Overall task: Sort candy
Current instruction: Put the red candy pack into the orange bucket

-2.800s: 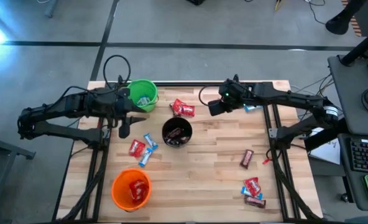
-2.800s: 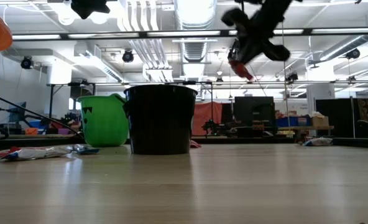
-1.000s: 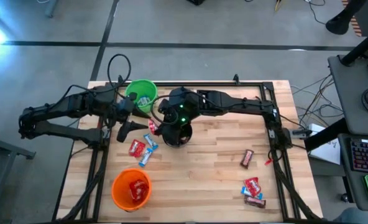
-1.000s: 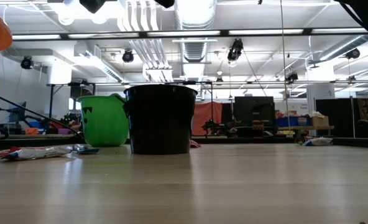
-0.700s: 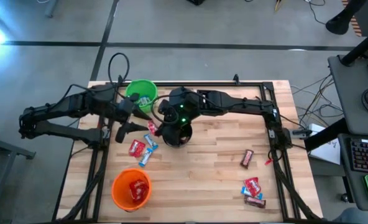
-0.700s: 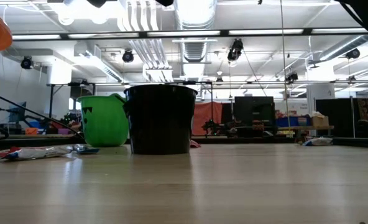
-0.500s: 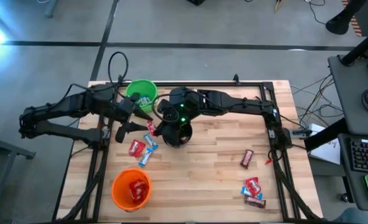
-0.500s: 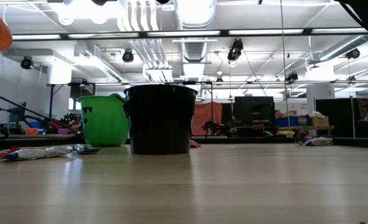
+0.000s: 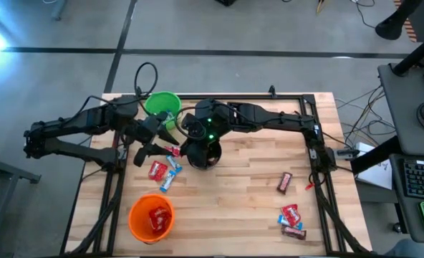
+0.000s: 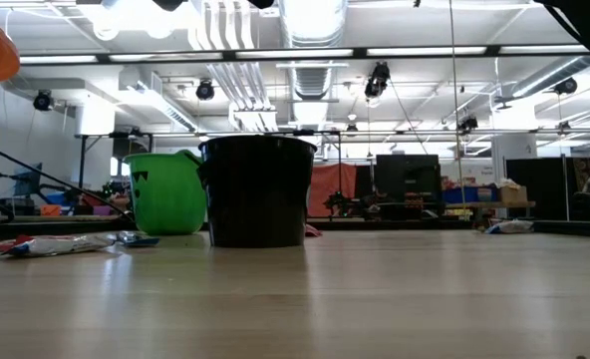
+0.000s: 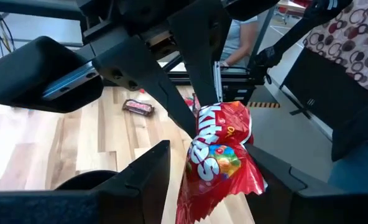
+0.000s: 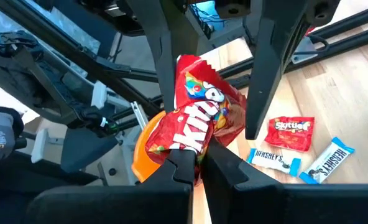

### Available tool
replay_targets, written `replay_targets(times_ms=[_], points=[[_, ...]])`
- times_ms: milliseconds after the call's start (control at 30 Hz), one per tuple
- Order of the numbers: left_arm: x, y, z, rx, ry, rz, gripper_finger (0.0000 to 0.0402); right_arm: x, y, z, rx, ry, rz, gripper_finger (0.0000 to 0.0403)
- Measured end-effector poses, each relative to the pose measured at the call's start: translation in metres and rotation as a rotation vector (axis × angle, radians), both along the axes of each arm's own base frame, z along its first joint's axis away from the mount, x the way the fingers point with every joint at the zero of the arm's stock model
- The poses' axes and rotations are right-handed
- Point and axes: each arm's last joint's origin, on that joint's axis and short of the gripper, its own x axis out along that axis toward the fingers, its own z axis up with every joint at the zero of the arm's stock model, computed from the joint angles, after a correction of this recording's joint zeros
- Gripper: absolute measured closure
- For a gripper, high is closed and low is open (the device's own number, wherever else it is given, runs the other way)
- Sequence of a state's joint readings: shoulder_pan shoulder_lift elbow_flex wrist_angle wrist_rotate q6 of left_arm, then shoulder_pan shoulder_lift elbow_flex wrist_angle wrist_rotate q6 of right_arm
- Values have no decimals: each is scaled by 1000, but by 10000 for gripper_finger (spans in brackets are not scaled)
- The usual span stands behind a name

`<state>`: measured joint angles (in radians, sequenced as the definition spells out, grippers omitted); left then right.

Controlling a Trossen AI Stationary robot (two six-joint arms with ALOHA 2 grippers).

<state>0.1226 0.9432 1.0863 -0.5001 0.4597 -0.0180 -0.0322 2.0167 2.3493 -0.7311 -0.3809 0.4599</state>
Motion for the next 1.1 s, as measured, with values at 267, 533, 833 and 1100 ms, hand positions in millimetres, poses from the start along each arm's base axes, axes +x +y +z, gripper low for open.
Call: replay_targets(times_ms=[267, 533, 833, 1100], points=[[-1, 0, 0, 32, -12, -11, 314, 0, -2, 0, -3, 0, -10, 394], [-2, 0, 0, 55, -13, -15, 390, 0, -3, 0, -5, 0, -10, 394], [-6, 0, 0, 57, -8, -8, 400, 1, -5, 0, -52, -13, -32, 381], [-8, -1, 1, 48, -4, -12, 401, 1, -6, 0, -86, -26, -31, 306]])
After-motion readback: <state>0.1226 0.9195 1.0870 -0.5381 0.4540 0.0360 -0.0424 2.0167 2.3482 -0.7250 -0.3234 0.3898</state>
